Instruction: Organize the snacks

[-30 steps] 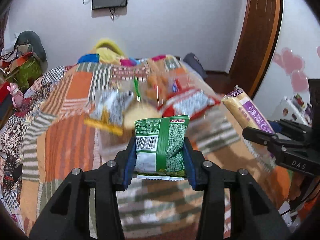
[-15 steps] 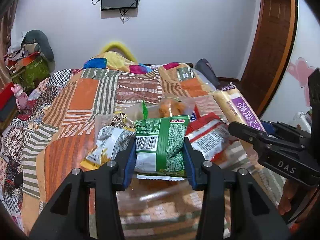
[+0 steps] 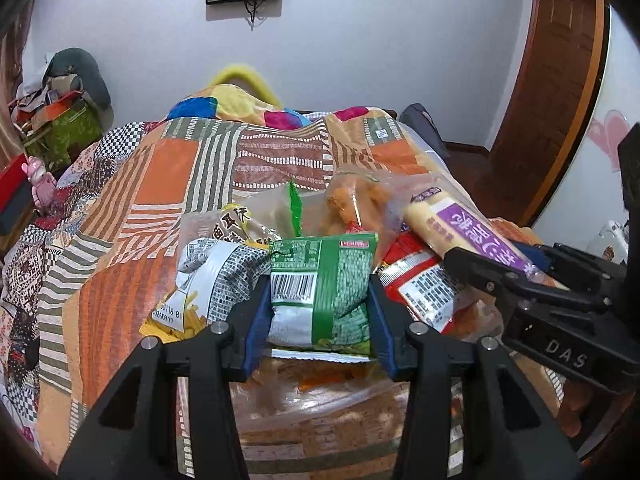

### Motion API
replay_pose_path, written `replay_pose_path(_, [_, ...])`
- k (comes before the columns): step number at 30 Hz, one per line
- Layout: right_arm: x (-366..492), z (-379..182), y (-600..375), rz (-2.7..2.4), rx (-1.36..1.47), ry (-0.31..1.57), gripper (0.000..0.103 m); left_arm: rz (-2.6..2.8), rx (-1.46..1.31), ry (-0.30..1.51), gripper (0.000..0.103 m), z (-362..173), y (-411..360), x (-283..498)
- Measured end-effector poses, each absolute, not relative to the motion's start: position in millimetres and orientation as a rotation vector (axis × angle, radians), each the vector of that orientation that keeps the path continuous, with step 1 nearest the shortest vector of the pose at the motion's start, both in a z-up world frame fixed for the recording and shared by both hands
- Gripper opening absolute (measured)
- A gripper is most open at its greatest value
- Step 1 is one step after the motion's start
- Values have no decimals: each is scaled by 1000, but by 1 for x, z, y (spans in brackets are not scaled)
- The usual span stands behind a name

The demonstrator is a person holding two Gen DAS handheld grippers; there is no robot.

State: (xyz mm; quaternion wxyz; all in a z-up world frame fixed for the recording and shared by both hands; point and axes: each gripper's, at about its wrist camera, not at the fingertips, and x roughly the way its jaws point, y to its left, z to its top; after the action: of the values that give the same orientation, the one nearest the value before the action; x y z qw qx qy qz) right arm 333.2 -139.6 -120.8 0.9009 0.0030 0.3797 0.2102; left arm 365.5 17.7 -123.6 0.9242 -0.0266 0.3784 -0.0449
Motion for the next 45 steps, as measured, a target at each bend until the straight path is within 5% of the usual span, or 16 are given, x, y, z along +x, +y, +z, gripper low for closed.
replay_pose_path(4, [325, -110, -149, 425, 16, 770, 52, -101, -76, 751, 52, -109, 20, 351])
replay_pose_path(18, [212, -6, -176, 434, 6, 472, 53, -95, -87, 420, 53, 15, 38, 222])
replay_pose_path(20, [189, 10, -178, 437, 9, 418, 53, -89, -71, 362, 61, 30, 36, 199])
replay_pose_path(27, [139, 36, -178, 437, 18, 301, 70, -71, -41, 232, 89, 59, 30, 133])
replay_pose_path(36, [113, 41, -175, 388, 20, 224, 103, -71, -29, 185, 102, 66, 29, 95])
replay_pose_path(45, [102, 41, -170, 361, 4, 201, 103, -72, -39, 194, 103, 63, 30, 82])
